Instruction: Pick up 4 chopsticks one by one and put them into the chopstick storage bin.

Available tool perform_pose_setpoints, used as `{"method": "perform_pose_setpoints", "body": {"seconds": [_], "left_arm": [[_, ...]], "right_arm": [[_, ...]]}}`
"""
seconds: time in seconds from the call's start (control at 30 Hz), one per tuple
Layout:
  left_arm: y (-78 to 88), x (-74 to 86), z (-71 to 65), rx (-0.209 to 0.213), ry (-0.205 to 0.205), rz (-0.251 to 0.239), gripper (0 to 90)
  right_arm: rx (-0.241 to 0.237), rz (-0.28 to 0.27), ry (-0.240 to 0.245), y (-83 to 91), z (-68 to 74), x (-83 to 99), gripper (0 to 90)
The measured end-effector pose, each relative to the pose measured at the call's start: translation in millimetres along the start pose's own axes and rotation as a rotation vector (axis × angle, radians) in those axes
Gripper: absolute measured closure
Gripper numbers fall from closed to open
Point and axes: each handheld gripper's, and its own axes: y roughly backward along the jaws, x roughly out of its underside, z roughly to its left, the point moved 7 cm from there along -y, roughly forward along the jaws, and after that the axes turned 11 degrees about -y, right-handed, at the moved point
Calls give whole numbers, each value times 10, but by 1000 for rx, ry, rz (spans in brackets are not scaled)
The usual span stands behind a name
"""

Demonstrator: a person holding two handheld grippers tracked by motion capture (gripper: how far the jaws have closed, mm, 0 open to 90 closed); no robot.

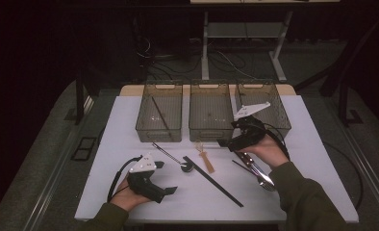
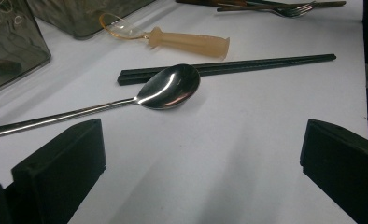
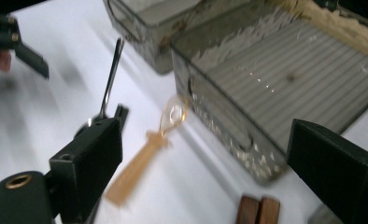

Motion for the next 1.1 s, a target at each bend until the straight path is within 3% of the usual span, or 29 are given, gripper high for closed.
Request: {"method": "perform_pose_setpoints", "body": {"seconds": [0.13,0.57,0.6,0.73,0.77,0.87,1.1], "left_arm": [[-4,-2,-5,-1,23,-6,0],[-24,13,-3,3,5,13,0],[-24,17,-3,3,3,19,0],[-16,14,-14,2,9,16,0],[-13,13,-14,1,9,15,0],[-8,12,-15,1,5,15,0],[-10,10,-15,1,6,16,0]], "right_arm": [[-7,-6,-7,89,-51,139,105],[-3,-6,-43,366,-220,585,109],[-6,-3,-45,425,-234,653,160],[-6,-11,-56,504,-243,763,172],[-16,-16,-53,567,-246,839,251],[-15,-15,-62,621,-251,907,255],[-3,-17,-71,791,-289,1111,358]]}}
